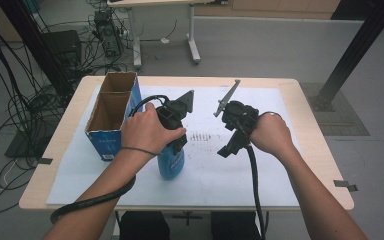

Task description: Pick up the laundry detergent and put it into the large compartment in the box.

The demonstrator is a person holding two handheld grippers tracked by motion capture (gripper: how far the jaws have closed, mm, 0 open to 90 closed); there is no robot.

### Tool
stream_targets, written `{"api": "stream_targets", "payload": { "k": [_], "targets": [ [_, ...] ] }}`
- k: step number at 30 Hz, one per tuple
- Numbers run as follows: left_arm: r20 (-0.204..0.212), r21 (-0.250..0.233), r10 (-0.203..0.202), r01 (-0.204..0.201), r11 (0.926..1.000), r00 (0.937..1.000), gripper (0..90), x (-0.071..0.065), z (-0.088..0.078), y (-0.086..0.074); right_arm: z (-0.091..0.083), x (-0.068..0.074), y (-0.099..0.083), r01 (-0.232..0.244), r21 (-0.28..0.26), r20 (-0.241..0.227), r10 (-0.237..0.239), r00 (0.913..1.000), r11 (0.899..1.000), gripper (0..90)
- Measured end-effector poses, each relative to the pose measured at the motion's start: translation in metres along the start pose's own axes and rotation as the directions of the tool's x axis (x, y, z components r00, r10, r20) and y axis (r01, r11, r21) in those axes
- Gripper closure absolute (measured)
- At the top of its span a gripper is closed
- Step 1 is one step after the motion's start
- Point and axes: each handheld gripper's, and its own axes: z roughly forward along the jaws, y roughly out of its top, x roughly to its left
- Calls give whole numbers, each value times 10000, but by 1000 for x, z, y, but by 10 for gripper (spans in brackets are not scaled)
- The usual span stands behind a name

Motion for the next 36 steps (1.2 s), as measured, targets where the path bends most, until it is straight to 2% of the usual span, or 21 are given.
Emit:
{"api": "stream_targets", "payload": {
  "k": [3, 6, 10, 14, 16, 20, 36],
  "targets": [
    [-18, 7, 69, -69, 10000, 10000, 374, -1, -8, 1, 0, 0, 0, 131, -42, 24, -131, 9999, 9999, 35],
    [-44, -20, 84, -85, 10000, 10000, 375, -3, -16, 1, -1, 1, 2, 23, 23, 57, -23, 10000, 10000, 34],
    [-110, 30, 126, -126, 9999, 9999, 374, -5, -26, 4, 0, 0, 0, 241, -95, 99, -240, 9997, 9997, 34],
    [-65, -54, 60, -61, 10000, 10000, 375, -4, -37, 4, -1, 1, 1, 20, 0, 97, -20, 10000, 10000, 35],
    [-102, -101, 47, -48, 9999, 9999, 375, -5, -43, 4, -1, 0, 0, 147, -80, 108, -146, 9998, 9999, 36],
    [-224, -143, 66, -69, 9999, 9997, 375, -7, -55, 4, -2, 0, 0, 52, -68, 133, -52, 9999, 10000, 35],
    [-127, -309, 18, -22, 9995, 9999, 376, -4, -96, 4, -5, 2, -4, 188, -209, 202, -183, 9996, 9996, 34]
  ]
}}
